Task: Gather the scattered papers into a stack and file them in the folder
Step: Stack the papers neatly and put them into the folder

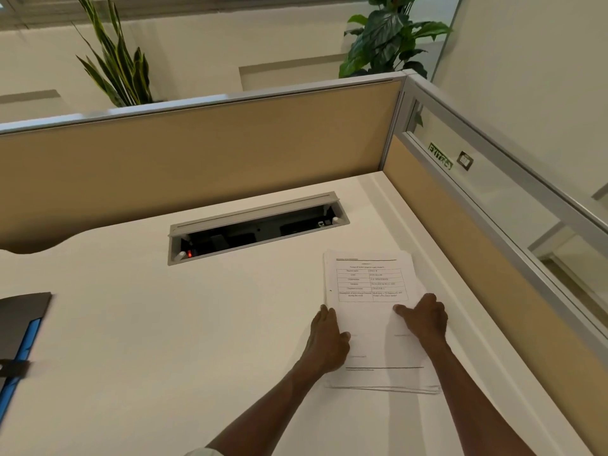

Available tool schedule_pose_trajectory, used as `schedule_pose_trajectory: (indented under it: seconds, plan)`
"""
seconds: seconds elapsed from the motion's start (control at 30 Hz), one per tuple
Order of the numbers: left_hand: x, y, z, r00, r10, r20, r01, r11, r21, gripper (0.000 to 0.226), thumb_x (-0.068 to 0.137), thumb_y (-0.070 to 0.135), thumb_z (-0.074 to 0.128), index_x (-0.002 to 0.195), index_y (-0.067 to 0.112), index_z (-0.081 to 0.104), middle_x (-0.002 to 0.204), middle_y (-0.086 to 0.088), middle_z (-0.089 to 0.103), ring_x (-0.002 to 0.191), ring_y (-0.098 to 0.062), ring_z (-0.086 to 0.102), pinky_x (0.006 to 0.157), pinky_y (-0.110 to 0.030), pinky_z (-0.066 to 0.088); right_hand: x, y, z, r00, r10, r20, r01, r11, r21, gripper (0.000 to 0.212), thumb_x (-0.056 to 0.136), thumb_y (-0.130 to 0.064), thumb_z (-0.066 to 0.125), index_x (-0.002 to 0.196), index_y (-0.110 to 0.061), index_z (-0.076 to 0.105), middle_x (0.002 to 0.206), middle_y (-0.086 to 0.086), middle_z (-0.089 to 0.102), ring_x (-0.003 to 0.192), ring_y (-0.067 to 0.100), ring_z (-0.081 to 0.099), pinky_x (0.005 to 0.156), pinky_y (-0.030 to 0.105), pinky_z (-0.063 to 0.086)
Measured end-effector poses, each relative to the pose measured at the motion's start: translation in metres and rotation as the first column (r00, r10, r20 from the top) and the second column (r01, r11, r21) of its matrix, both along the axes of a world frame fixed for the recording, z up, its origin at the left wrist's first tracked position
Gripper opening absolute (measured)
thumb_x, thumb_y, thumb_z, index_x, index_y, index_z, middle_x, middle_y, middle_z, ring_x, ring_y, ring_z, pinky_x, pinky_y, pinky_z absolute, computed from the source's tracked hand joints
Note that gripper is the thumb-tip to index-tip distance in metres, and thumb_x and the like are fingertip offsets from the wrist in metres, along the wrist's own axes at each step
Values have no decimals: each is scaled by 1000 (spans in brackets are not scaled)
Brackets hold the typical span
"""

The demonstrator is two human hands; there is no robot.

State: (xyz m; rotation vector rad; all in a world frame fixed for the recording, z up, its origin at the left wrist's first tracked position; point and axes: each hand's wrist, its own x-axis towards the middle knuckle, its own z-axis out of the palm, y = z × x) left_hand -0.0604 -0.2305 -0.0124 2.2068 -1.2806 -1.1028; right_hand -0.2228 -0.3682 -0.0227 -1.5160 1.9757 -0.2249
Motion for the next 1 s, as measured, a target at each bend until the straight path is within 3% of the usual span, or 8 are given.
schedule_pose_trajectory:
  seconds: [0.23, 0.37, 0.43, 0.5, 0.6, 0.7, 0.83, 1.0]
  plan:
    - [16, 21, 2, 977, 197, -85, -202, 978, -50, 57, 102, 21, 42, 152, 1, 23, 160, -13, 27, 147, -25, 26, 118, -31, 19, 22, 20, -1, 999, 42, 7, -42, 998, 46, 69, 76, -31, 78, 126, 2, 44, 129, 22, 52, 118, 41, 52, 93, 44, 47]
    - [28, 44, 1, 929, 352, -115, -359, 932, -50, 54, 101, 18, 45, 150, 2, 29, 156, -12, 34, 144, -25, 33, 118, -33, 24, 38, 44, -1, 990, 49, 129, -54, 998, 33, 68, 77, -23, 78, 132, -3, 44, 133, 18, 56, 121, 37, 54, 94, 40, 46]
    - [39, 57, 1, 867, 467, -174, -480, 876, -43, 57, 98, 21, 54, 148, 3, 32, 151, -13, 43, 137, -26, 43, 114, -36, 32, 43, 60, -3, 958, 88, 272, -96, 995, 14, 62, 76, -20, 79, 129, -7, 50, 130, 14, 60, 117, 32, 56, 95, 37, 47]
    - [53, 72, 6, 724, 601, -339, -638, 770, 3, 77, 87, 31, 71, 147, 6, 30, 143, -10, 52, 125, -26, 53, 105, -36, 41, 47, 76, 1, 891, 144, 432, -154, 988, -12, 45, 76, -16, 78, 116, -16, 58, 117, 4, 67, 104, 23, 61, 84, 29, 50]
    - [81, 96, 18, 603, 616, -507, -714, 700, 0, 103, 64, 45, 88, 145, 12, 34, 129, -3, 60, 109, -18, 61, 92, -31, 47, 57, 96, 20, 738, 234, 633, -260, 964, -54, 41, 76, -14, 78, 107, -35, 60, 104, -18, 69, 102, 10, 66, 71, 11, 47]
    - [105, 115, 38, 633, 397, -665, -629, 764, -142, 57, 65, 40, 89, 116, 24, 70, 120, -6, 71, 103, -19, 72, 83, -33, 58, 74, 109, 46, 625, 288, 725, -302, 946, -114, 45, 76, -15, 78, 112, -36, 62, 109, -16, 71, 102, 6, 67, 80, 21, 55]
    - [119, 127, 78, 688, 342, -641, -629, 720, -291, 48, 72, 38, 84, 115, 23, 72, 112, 3, 75, 103, -18, 72, 90, -45, 56, 103, 119, 81, 522, 336, 784, -252, 939, -234, 39, 76, -14, 78, 107, -32, 65, 105, -9, 74, 96, 12, 70, 82, 34, 59]
    - [130, 147, 115, 768, 351, -536, -618, 629, -473, 33, 73, 45, 79, 105, 36, 73, 102, 12, 77, 91, -7, 73, 70, -24, 58, 126, 129, 110, 428, 405, 808, -200, 914, -352, 32, 73, -21, 80, 98, -36, 67, 100, -9, 74, 92, 12, 71, 76, 30, 60]
